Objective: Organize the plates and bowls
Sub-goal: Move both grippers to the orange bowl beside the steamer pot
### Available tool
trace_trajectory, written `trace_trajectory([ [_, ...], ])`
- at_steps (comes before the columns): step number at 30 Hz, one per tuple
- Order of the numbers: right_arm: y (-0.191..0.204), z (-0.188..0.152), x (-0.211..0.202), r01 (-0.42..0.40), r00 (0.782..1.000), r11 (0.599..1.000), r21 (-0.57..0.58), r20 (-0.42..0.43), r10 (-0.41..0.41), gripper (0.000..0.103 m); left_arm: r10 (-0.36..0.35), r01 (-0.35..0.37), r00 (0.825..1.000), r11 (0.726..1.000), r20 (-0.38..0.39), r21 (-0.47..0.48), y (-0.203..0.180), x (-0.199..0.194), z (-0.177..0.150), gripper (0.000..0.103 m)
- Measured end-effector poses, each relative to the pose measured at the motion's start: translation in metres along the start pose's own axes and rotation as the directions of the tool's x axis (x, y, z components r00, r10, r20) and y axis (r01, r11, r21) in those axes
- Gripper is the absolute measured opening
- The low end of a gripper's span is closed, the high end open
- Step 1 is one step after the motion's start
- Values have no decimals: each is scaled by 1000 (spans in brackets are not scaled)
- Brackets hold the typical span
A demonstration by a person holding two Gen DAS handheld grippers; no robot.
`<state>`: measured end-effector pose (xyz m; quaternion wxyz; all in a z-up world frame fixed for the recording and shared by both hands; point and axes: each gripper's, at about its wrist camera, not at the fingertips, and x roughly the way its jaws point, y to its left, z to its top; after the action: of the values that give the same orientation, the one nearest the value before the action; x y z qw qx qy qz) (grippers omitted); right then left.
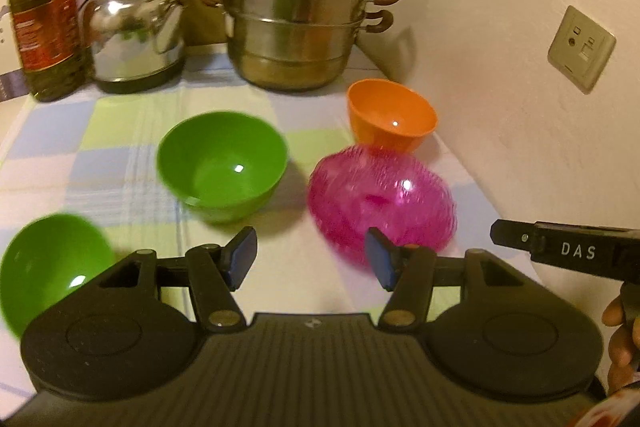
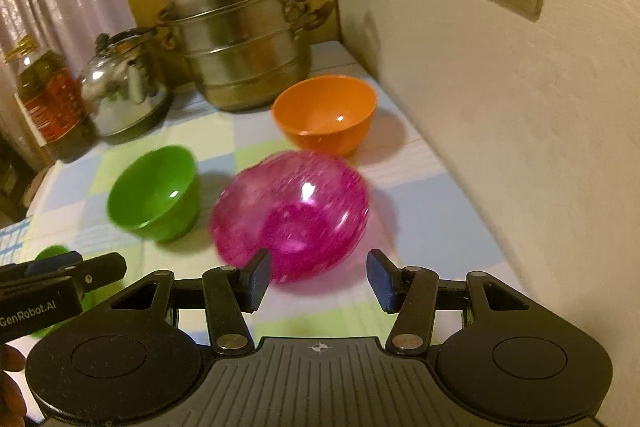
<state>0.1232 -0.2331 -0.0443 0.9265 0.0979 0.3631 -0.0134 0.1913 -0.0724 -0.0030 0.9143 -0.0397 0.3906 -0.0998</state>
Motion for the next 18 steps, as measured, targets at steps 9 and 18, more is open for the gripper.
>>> trace_trajectory([
  [9, -22, 43, 44, 22, 1000, 1000, 16, 12, -22, 53, -21, 21, 1000, 999, -10, 36, -12, 57, 49, 56],
  [18, -37, 74, 97, 11, 1000, 1000, 26, 0, -11, 53, -58, 59, 998, 998, -10, 35, -18, 115, 90, 56],
])
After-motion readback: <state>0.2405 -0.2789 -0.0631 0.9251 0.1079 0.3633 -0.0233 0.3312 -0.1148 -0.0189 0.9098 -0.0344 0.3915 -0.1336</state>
